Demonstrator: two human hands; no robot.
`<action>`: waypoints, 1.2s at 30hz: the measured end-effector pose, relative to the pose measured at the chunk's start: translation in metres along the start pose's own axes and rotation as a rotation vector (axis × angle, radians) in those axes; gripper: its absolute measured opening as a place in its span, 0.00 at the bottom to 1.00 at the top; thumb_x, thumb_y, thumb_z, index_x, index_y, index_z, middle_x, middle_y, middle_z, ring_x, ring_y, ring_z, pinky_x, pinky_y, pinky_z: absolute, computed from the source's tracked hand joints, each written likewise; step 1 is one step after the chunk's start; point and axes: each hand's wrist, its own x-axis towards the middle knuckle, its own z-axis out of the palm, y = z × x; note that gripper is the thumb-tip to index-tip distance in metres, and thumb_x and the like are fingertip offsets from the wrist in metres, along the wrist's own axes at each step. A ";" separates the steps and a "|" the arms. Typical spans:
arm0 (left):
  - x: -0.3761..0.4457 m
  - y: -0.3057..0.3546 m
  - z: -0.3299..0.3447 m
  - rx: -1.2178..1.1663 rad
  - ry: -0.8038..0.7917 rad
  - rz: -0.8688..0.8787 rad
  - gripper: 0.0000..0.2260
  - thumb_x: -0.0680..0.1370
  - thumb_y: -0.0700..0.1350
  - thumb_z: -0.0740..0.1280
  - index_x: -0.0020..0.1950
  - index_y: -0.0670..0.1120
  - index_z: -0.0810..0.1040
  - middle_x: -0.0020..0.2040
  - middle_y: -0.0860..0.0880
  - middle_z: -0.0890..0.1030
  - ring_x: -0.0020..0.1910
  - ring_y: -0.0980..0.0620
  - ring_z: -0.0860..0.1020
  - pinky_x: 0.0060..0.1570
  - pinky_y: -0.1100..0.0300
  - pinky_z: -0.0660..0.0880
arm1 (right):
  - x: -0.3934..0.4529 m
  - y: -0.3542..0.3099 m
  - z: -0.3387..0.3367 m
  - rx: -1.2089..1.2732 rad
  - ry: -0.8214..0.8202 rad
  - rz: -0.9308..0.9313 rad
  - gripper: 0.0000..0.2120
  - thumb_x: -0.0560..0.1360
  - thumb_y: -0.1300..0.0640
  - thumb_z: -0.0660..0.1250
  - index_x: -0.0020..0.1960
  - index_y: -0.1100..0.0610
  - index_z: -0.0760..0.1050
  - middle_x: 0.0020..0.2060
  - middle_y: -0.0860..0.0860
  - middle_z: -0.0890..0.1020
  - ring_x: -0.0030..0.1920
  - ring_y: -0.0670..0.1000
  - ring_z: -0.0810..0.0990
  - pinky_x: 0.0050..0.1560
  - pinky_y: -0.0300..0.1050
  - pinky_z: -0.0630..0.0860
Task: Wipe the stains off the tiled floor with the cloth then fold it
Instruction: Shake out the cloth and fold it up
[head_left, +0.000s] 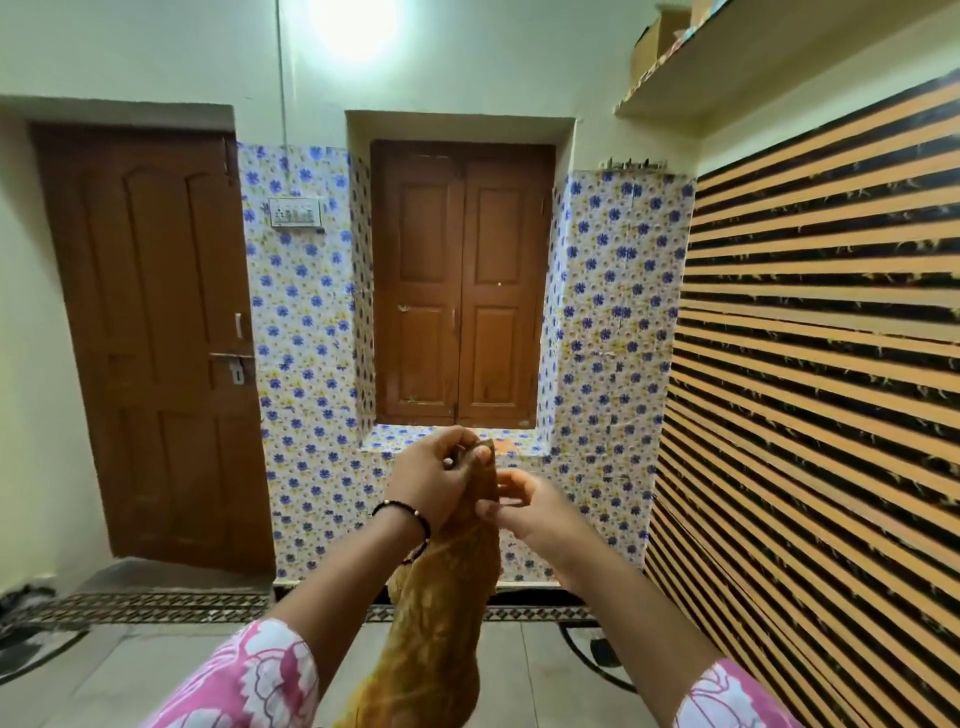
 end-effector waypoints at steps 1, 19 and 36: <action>-0.001 -0.001 -0.001 -0.013 -0.002 -0.007 0.01 0.76 0.48 0.69 0.46 0.52 0.79 0.42 0.53 0.79 0.43 0.54 0.77 0.40 0.65 0.72 | 0.000 -0.003 0.004 -0.021 -0.019 -0.001 0.10 0.75 0.57 0.68 0.56 0.52 0.76 0.50 0.47 0.82 0.51 0.45 0.78 0.40 0.33 0.72; -0.005 -0.043 -0.047 -0.374 -0.150 0.086 0.03 0.75 0.44 0.70 0.46 0.46 0.82 0.37 0.52 0.83 0.38 0.56 0.81 0.37 0.62 0.78 | 0.018 -0.033 0.037 0.188 0.125 -0.085 0.05 0.73 0.60 0.70 0.48 0.59 0.79 0.42 0.56 0.85 0.44 0.53 0.84 0.44 0.44 0.80; -0.049 -0.070 -0.056 0.045 -0.492 -0.131 0.05 0.75 0.40 0.67 0.48 0.41 0.81 0.45 0.44 0.83 0.43 0.51 0.80 0.40 0.65 0.78 | 0.014 -0.064 0.013 0.385 0.289 -0.095 0.07 0.71 0.60 0.72 0.48 0.60 0.78 0.40 0.56 0.83 0.41 0.53 0.82 0.47 0.49 0.81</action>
